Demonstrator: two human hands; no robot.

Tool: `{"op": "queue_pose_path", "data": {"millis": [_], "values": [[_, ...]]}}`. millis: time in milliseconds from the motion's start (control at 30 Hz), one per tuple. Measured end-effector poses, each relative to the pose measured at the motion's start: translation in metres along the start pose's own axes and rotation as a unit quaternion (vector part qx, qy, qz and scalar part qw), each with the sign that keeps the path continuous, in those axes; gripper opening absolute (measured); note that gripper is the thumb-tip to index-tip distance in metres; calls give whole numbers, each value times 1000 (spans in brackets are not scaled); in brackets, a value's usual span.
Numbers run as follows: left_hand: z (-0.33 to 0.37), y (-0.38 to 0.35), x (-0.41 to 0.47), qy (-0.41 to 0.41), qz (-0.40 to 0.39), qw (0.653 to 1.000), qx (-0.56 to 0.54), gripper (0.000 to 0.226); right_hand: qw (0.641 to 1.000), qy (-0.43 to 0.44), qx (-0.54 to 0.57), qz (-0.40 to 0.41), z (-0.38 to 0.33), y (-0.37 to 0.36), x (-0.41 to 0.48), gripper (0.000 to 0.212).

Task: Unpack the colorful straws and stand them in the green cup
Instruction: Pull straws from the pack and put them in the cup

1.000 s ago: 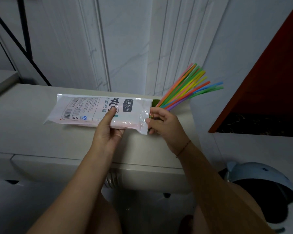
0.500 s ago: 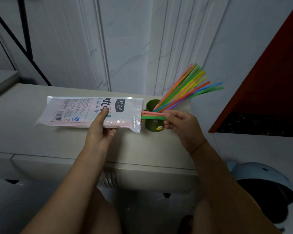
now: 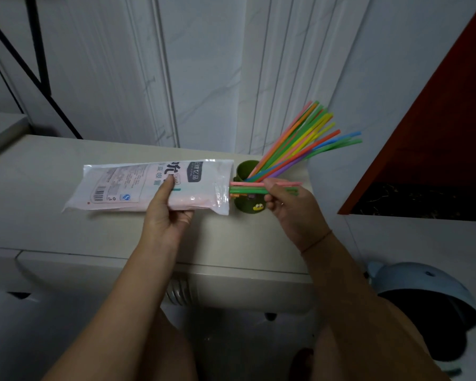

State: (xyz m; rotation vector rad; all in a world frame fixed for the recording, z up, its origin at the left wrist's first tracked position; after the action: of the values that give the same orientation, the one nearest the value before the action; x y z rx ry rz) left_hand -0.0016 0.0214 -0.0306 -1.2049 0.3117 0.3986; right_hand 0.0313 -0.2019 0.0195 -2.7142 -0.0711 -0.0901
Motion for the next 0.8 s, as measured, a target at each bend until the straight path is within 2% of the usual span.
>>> {"op": "queue_pose_path", "data": {"millis": [133,300,500,800], "values": [[13,8,3,-6,15,1000,12,29,1000,9,19,23,-18,17,4,14],[-2,3,2,2,12,1000,21,32,995,1,102,22,-15,3,1,16],[-18,-3,1,19,2,1000,20,40,999,30,25,-27,-6,-17,-4,12],[20,17,6,-13,19,1000,17,22,992,107,-23,69,-59,33,9,13]]}}
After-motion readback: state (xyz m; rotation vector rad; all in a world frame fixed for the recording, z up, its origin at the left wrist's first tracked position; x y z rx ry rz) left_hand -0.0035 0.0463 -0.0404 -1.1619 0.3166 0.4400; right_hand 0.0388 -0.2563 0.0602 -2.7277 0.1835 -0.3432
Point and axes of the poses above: each hand's wrist, its own x-axis towards the middle knuckle, its own y-axis out of the back of the hand, z = x × y, the point moved 10 cm from there along x, towards the middle knuckle, and after that the axes turned 10 degrees about y, right-handed, at the moved point
